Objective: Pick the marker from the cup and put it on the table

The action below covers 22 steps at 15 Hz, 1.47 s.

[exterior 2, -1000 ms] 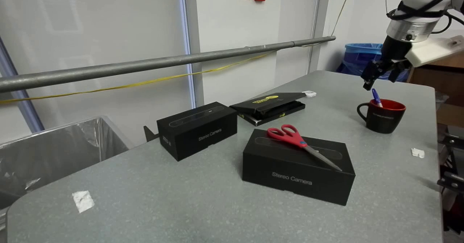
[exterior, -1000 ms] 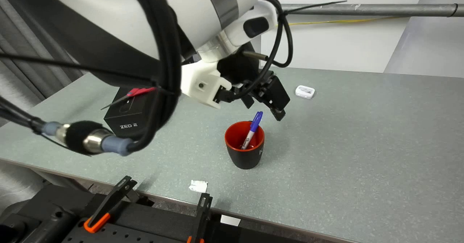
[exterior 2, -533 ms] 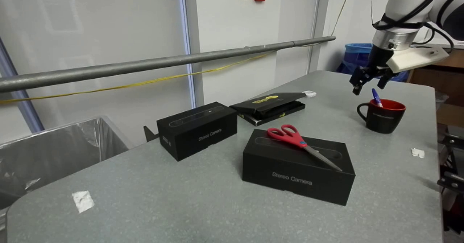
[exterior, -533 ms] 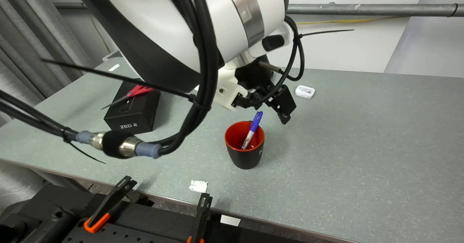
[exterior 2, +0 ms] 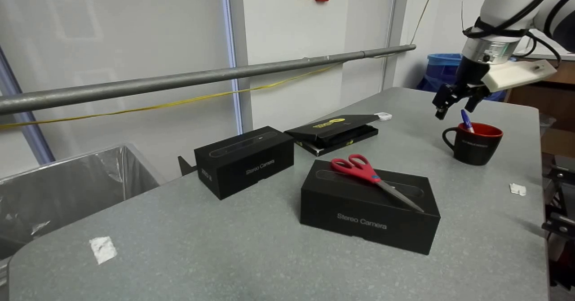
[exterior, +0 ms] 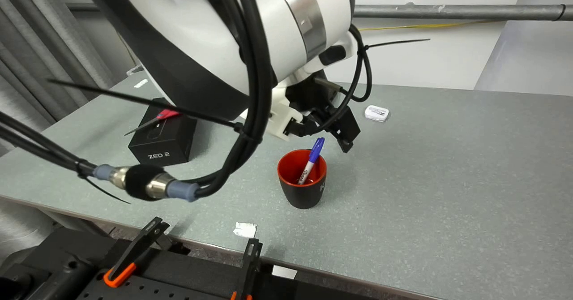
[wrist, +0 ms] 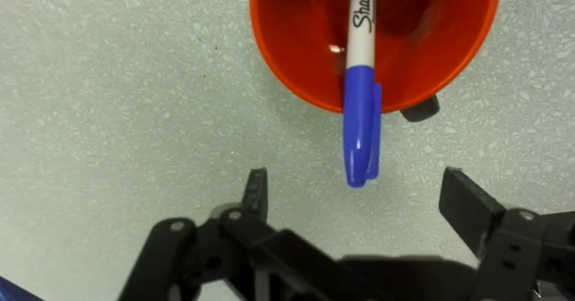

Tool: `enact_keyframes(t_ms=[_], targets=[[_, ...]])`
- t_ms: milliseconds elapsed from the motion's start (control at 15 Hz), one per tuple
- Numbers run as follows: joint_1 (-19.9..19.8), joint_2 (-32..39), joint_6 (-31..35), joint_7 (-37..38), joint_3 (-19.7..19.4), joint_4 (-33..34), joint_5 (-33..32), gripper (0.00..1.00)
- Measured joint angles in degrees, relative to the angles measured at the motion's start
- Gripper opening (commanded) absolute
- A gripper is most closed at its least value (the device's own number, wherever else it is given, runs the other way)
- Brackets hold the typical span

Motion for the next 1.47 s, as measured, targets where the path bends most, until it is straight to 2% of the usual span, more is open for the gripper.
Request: enact_keyframes(t_ms=[267,333,400,1000,1067,1467], targets=[[0.00,-2.80,0.02,0.61,-0.06,-2.93,-2.17,1.00],[0.00,-3.69,0.02,1.05,-0.11,-3.68,-2.97,0.75],[0.00,-4.54,0.01,1.53,-0.15,-4.30,-3.65,0.74],[0.00,-7.29,-0.05,3.96,-0.33,-5.29,-5.32,0.04],[0.00,-7.28,-0.06,3.96,-0.31,-5.30,-5.32,0.00],[0.00,-7.48,-0.07,4.01,-0.30,-5.32,-5.32,0.03]])
